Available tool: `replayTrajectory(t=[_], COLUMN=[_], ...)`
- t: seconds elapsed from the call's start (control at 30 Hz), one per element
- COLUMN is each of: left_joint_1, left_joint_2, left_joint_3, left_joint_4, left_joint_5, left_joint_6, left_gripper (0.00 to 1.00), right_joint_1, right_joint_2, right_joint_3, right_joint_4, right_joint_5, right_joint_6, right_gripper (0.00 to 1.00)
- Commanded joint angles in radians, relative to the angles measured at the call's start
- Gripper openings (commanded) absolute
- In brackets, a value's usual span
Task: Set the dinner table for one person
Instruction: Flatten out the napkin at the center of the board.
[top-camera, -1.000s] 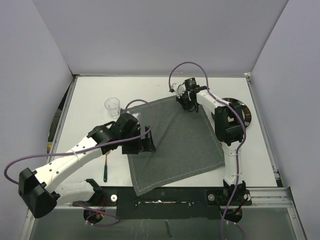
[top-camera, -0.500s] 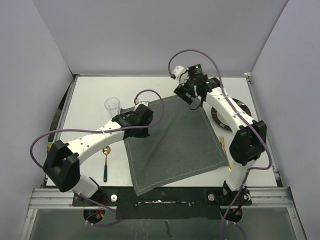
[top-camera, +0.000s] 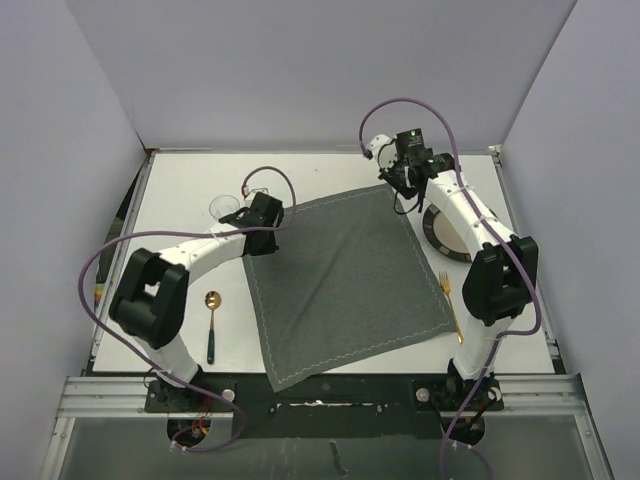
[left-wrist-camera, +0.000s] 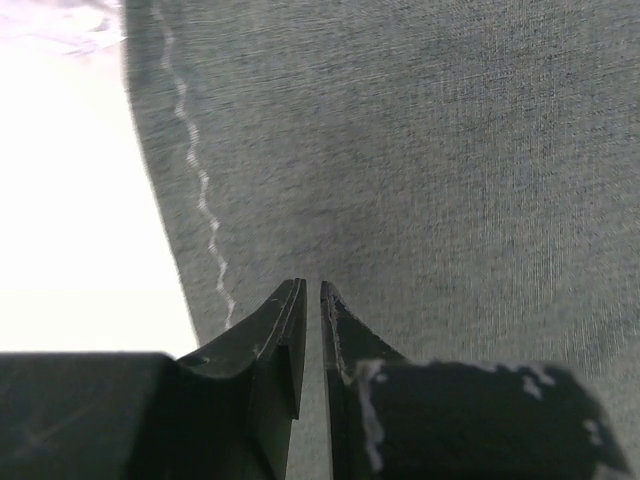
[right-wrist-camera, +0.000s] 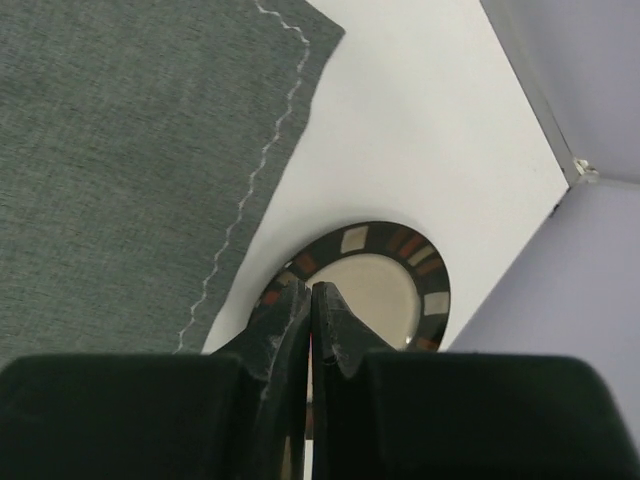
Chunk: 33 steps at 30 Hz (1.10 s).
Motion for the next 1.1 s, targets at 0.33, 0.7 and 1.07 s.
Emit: replayTrajectory(t=[0.33, 0.7, 1.07], left_joint_1=[0.065, 0.166, 0.171], left_joint_2=[0.264, 0.311, 0.491], left_joint_3=[0.253, 0.313, 0.489], left_joint_4=[0.070, -0.005, -0.105], left_joint_5=[0.131, 0.161, 0.165], left_joint_6=[0.102, 0.110, 0.150], left_gripper=[0.10, 0.09, 0.08], right_joint_1=[0.019, 0.022, 0.022], right_joint_2=[-0.002, -0.023, -0.053], right_joint_3=[-0.064, -0.133, -0.184], right_joint_4=[0.101, 0.108, 0.129], right_joint_5=[-0.063, -0.081, -0.074], right_joint_6=[0.022, 0.037, 0.055], right_gripper=[0.00, 0.00, 0.00])
